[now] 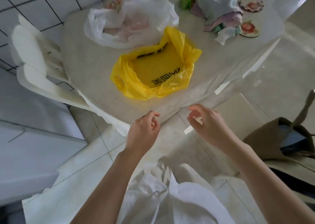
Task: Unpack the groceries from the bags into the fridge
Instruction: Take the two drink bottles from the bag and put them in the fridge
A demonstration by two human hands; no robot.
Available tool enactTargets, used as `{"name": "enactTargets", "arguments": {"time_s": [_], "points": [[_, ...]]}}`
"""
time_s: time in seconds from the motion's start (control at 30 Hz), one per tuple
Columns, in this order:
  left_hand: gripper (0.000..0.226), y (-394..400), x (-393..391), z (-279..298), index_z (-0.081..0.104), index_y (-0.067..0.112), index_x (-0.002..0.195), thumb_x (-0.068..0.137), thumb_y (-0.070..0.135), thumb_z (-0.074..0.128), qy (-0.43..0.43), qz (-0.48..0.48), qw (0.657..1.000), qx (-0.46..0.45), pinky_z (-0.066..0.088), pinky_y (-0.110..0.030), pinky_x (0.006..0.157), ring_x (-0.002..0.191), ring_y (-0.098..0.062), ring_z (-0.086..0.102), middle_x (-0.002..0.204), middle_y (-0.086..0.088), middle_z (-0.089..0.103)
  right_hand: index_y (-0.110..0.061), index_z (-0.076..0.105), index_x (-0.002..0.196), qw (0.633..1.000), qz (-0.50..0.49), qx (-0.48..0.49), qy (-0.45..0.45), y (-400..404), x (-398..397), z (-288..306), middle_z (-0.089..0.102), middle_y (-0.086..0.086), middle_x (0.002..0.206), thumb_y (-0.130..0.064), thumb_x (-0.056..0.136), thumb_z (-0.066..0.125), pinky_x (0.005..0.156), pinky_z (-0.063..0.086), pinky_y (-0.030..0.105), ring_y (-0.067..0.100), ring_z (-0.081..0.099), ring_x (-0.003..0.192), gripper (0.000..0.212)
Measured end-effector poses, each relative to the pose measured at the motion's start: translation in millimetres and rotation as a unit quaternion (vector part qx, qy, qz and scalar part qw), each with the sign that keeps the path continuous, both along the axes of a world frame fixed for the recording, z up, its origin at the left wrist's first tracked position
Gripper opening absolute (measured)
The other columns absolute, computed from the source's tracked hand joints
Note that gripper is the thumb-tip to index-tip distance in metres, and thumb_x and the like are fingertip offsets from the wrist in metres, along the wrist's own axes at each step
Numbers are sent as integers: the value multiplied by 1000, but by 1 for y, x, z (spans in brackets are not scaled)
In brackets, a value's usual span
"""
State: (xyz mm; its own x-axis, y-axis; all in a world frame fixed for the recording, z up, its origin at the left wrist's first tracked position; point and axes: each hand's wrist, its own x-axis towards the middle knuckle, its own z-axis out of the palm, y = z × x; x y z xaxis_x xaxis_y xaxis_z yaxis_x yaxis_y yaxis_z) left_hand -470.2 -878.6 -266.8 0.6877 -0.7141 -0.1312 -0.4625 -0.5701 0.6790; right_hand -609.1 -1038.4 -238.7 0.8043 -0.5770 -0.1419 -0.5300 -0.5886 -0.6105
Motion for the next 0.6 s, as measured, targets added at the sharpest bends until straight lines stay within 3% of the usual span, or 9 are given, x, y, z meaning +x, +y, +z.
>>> {"name": "enactTargets", "arguments": {"time_s": [0.1, 0.3, 0.6], "points": [[20, -32, 25, 0, 62, 19, 112, 93, 21, 55, 15, 26, 1000, 3, 55, -37, 79, 84, -14, 63, 90, 4, 66, -16, 58, 118, 1000, 19, 13, 3, -40, 26, 2, 68, -3, 100, -26, 92, 56, 85, 49, 31, 13, 62, 98, 28], [19, -95, 62, -2, 65, 19, 107, 91, 18, 56, -8, 122, 992, -12, 55, -33, 69, 74, -13, 63, 80, 5, 65, -10, 63, 111, 997, 76, 0, -18, -130, 82, -4, 70, 3, 97, -18, 88, 64, 75, 42, 20, 16, 66, 93, 24], [18, -174, 102, -4, 66, 19, 107, 91, 17, 58, -10, 243, 970, -18, 52, -27, 71, 79, -10, 63, 88, 5, 68, -13, 61, 118, 983, 181, -3, -4, -248, 174, 6, 65, 2, 112, -21, 91, 59, 77, 39, 19, 15, 60, 104, 28]]}}
